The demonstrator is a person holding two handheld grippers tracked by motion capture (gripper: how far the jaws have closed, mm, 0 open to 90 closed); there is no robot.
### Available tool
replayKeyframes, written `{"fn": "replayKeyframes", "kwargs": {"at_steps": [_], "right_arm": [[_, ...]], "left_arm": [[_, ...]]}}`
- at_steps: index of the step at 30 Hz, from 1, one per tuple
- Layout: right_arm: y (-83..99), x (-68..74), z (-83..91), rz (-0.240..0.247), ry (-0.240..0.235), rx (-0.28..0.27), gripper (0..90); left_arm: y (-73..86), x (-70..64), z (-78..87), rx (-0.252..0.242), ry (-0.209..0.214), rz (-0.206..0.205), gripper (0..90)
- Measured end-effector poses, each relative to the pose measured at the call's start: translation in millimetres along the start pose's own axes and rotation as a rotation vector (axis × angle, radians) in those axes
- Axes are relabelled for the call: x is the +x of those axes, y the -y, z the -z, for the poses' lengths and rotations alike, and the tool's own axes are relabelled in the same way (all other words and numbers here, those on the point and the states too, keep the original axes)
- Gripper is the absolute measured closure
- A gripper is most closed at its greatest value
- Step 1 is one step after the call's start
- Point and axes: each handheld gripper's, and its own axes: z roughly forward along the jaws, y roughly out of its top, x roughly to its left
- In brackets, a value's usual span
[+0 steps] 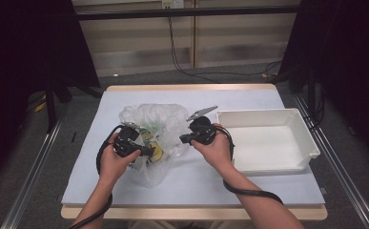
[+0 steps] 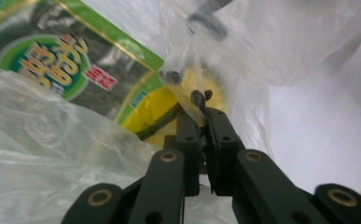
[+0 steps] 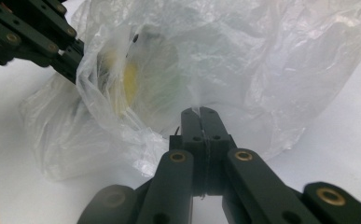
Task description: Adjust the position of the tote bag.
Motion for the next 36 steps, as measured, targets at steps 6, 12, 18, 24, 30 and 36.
{"fn": "replayKeyframes", "kwargs": {"at_steps": [6, 12, 18, 24, 30, 36], "right_arm": [[-2.1, 4.0, 0.5, -0.023, 0.013, -0.036, 69.1], [-8.0, 9.1, -6.8, -0.06, 0.02, -0.042, 45.1], [-12.9, 14.5, -18.6, -0.083, 0.037, -0.035, 28.9], [-15.8, 18.5, -32.0, -0.073, 0.059, -0.01, 30.1], [-17.3, 20.3, -37.0, -0.047, 0.041, 0.014, 57.5], [-14.7, 19.5, -38.6, 0.0, -0.018, 0.036, 89.1]], "left_arm": [[1.3, -13.1, -7.5, 0.007, 0.019, -0.039, 85.1], [4.6, -21.5, -13.5, 0.001, 0.04, -0.051, 86.9], [7.5, -25.2, -17.7, -0.011, 0.068, -0.061, 87.9], [7.5, -29.1, -17.8, 0.006, 0.07, -0.074, 87.8], [8.5, -29.9, -17.4, -0.006, 0.071, -0.069, 87.7], [9.8, -27.6, -16.9, 0.002, 0.072, -0.064, 84.8]]}}
